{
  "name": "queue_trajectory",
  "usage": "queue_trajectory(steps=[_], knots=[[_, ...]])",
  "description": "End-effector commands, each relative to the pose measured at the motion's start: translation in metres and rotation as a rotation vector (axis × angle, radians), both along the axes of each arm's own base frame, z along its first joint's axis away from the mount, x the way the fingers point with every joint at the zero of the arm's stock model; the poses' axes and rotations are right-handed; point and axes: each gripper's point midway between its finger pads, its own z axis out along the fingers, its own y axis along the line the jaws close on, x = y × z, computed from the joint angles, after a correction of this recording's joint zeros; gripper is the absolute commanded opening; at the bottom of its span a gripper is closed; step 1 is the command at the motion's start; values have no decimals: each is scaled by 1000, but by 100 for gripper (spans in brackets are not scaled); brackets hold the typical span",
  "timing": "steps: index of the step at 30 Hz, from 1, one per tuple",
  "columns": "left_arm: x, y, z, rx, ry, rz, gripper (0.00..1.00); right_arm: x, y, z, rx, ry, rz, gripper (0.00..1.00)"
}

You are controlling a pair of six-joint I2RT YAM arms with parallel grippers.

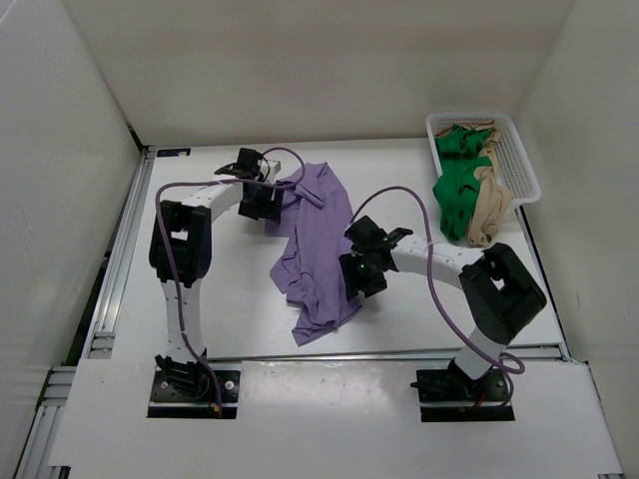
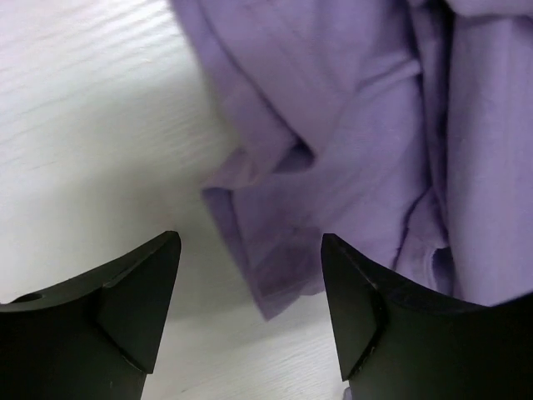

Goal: Fold and stack the t-shirts
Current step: Move the tshirt to the center of the board

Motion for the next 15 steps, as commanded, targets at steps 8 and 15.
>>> queue_trajectory(steps=[8,15], knots=[[-21,-11,-19,-48,81,-40,32,-22,-10,-18,-12,104,7,27],[-43,37,6,-37,62,57,11,57,-27,10,95,48,-196,0]])
